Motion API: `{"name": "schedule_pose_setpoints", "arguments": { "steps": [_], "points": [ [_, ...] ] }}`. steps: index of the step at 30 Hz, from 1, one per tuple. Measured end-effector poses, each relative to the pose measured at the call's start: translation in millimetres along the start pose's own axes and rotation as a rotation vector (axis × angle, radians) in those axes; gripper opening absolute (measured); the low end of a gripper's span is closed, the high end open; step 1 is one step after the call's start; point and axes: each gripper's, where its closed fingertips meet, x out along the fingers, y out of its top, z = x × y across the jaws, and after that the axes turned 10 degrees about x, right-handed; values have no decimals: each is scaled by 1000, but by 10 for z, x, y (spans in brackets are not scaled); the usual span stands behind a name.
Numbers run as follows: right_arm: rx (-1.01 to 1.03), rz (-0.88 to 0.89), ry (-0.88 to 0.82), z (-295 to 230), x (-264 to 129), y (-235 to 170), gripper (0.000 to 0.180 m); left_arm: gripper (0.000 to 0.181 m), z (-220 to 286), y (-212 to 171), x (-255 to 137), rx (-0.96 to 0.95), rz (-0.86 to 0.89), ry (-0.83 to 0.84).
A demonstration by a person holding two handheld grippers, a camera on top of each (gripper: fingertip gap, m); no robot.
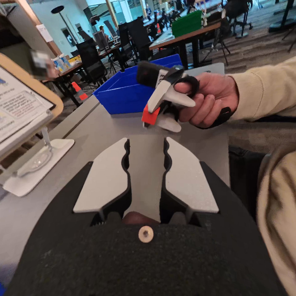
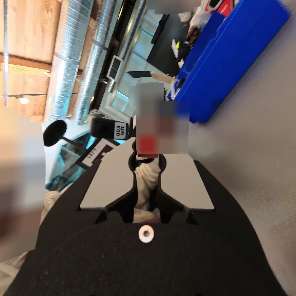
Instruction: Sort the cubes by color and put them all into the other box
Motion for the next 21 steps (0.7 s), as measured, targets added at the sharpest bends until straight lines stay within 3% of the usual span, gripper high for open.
{"name": "schedule_pose_setpoints", "arguments": {
  "steps": [6, 11, 14, 16, 19, 21],
  "points": [
    [-375, 149, -378, 101, -629, -125, 23, 38, 111, -436, -461, -388, -75, 270],
    [-632, 267, -604, -54, -1040, -27, 23, 36, 151, -567, -595, -405, -117, 323],
    [-835, 402, -869, -370, -1597, 558, 23, 35, 81, -568, -586, -350, -130, 357],
    [-864, 403, -1050, -410, -2022, 1043, 23, 35, 126, -598, -547, -348, -149, 339],
    [-758, 215, -1336, 133, -2604, 1793, 23, 35, 135, -590, -512, -309, -161, 339],
    [-606, 78, -1381, 657, -2785, 2135, 23, 34, 141, -573, -490, -301, -160, 336]
  ]
}}
